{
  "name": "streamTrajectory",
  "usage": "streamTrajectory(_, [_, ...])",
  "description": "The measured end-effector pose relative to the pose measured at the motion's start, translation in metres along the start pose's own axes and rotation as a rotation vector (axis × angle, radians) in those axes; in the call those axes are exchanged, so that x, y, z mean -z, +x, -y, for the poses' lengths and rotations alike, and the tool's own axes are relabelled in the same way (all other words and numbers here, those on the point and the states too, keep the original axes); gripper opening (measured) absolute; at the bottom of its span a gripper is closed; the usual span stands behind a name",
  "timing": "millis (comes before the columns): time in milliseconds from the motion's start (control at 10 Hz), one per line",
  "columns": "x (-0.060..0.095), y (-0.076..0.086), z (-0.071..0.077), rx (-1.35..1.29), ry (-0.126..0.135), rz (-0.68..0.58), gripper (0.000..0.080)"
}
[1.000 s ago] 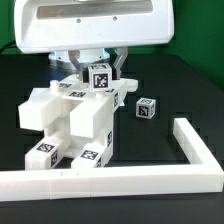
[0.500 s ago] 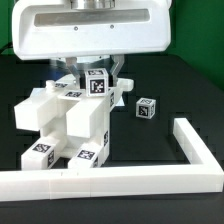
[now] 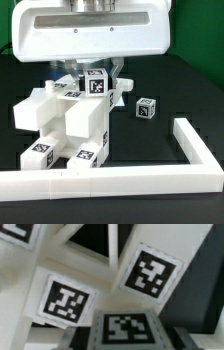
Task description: Assemble chair
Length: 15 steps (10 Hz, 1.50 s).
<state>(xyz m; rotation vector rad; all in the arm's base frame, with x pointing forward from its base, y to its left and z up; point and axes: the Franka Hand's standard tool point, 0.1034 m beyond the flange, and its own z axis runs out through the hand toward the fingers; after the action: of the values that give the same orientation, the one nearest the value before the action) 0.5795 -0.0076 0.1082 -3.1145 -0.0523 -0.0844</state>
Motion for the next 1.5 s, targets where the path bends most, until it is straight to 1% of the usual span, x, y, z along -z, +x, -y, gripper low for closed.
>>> streamTrajectory(600, [0.0,0.0,0.0002,-0.046,0.001,0.0,0.0274])
streamTrajectory(700, [-0.0001,0.0,0.0002,-0.153,0.002,0.0,0.0274])
streamTrajectory(1200, [-0.0001,0.0,0.0003,-0.491,0.002,0.0,0.0274])
streamTrajectory(1400, [-0.0002,0.0,0.0003,-0.588,0.002,0.0,0.0274])
streamTrajectory(1500, [-0.0002,0.0,0.0004,-0.687,0.002,0.0,0.0274])
